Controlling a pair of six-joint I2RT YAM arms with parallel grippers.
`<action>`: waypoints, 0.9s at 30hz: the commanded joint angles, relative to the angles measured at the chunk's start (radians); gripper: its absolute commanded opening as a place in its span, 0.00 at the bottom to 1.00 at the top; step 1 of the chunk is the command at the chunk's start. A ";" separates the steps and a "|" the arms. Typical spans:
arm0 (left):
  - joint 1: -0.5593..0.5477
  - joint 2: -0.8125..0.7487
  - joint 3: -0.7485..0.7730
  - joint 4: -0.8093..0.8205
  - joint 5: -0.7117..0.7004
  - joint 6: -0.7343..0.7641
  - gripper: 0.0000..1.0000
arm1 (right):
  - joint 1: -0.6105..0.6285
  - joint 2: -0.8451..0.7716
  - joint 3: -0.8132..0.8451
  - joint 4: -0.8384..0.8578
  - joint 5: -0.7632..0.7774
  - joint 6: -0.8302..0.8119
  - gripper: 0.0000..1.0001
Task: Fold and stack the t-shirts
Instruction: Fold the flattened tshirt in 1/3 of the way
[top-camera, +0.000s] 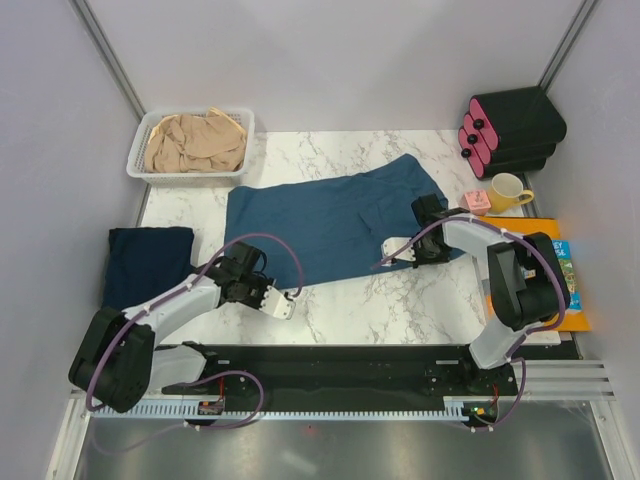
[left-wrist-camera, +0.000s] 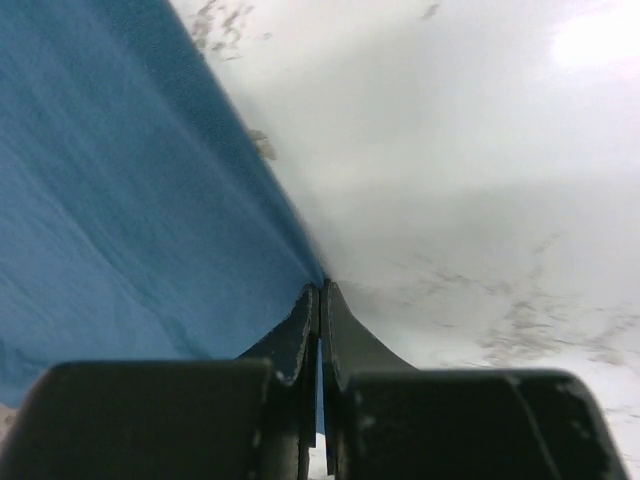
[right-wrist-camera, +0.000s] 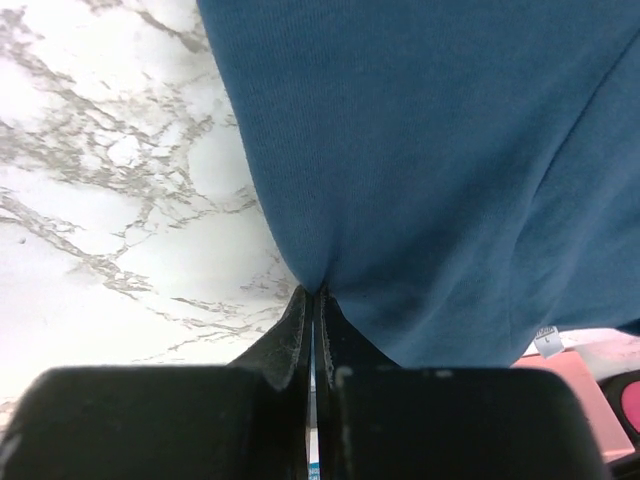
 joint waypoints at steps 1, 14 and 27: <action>-0.002 -0.091 -0.041 -0.175 0.031 0.014 0.02 | -0.006 -0.053 -0.078 0.016 -0.033 -0.031 0.00; -0.002 -0.271 -0.133 -0.337 0.070 0.037 0.02 | 0.170 -0.252 -0.198 -0.144 -0.103 0.046 0.00; -0.002 -0.348 -0.167 -0.430 0.107 0.089 0.02 | 0.264 -0.387 -0.286 -0.285 -0.065 0.028 0.00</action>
